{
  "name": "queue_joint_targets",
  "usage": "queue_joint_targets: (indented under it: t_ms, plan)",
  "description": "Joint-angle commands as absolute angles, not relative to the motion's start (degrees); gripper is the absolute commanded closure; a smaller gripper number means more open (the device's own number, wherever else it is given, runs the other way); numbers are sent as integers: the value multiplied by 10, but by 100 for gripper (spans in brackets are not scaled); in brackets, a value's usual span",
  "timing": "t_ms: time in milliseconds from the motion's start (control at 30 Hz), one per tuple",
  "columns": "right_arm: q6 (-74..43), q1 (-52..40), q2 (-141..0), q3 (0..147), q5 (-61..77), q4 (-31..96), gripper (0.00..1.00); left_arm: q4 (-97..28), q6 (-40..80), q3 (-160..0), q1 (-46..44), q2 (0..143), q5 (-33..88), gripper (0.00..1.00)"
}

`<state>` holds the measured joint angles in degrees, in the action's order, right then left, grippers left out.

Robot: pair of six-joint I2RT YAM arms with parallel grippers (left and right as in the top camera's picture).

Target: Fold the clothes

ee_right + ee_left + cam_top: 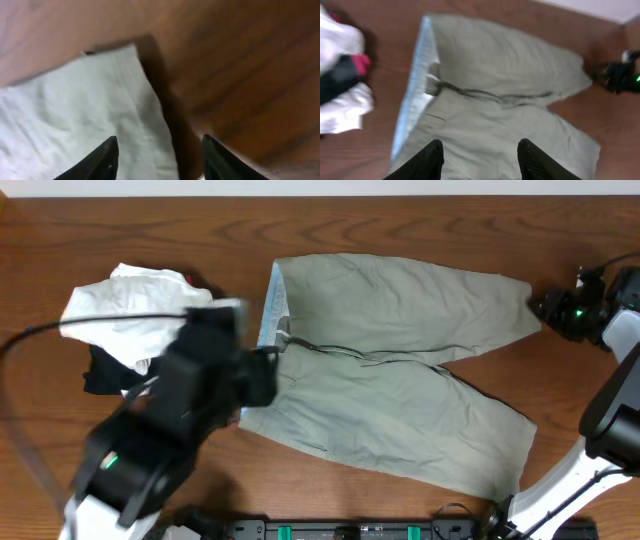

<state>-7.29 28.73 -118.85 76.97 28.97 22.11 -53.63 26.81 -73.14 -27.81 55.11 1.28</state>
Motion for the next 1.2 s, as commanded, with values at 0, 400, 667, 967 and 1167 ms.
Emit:
queue_joint_targets:
  t_ms: [0, 400, 667, 967, 1167]
  plan:
    - [-66, 272, -1202, 771, 279, 234, 55, -551, 236, -740, -242, 515, 3, 50]
    - [-102, 180, -1155, 772, 474, 248, 99, -595, 227, -740, -203, 492, 3, 49]
    - [-102, -10, -1145, 771, 349, 264, 99, -595, 221, -740, -203, 501, -11, 49]
    - [-92, -172, -1137, 778, 154, 230, 83, -595, 203, -740, -203, 509, -11, 48]
    - [-98, -135, -1091, 822, 218, 229, 63, -595, 188, -740, -203, 521, -11, 48]
